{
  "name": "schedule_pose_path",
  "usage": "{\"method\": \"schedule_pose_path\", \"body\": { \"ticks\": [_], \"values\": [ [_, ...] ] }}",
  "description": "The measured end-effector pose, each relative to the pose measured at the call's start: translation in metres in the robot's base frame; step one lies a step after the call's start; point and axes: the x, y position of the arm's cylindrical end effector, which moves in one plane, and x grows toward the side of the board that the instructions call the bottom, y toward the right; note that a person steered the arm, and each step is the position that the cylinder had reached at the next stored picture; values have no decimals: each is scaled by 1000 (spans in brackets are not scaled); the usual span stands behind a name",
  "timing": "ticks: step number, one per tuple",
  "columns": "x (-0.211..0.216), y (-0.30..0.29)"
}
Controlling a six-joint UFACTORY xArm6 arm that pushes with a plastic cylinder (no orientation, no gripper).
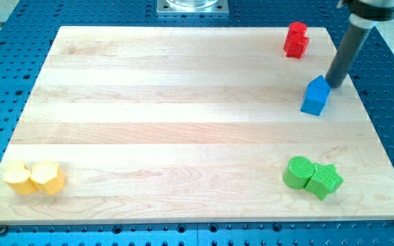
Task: Separate the blue blocks from each other
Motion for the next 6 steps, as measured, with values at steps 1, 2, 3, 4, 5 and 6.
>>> {"method": "schedule_pose_path", "body": {
  "ticks": [1,2,3,4,5,6],
  "values": [
    [26,-32],
    [31,-97],
    [31,-174],
    [15,-110],
    [11,6],
    [60,24]
  ]
}}
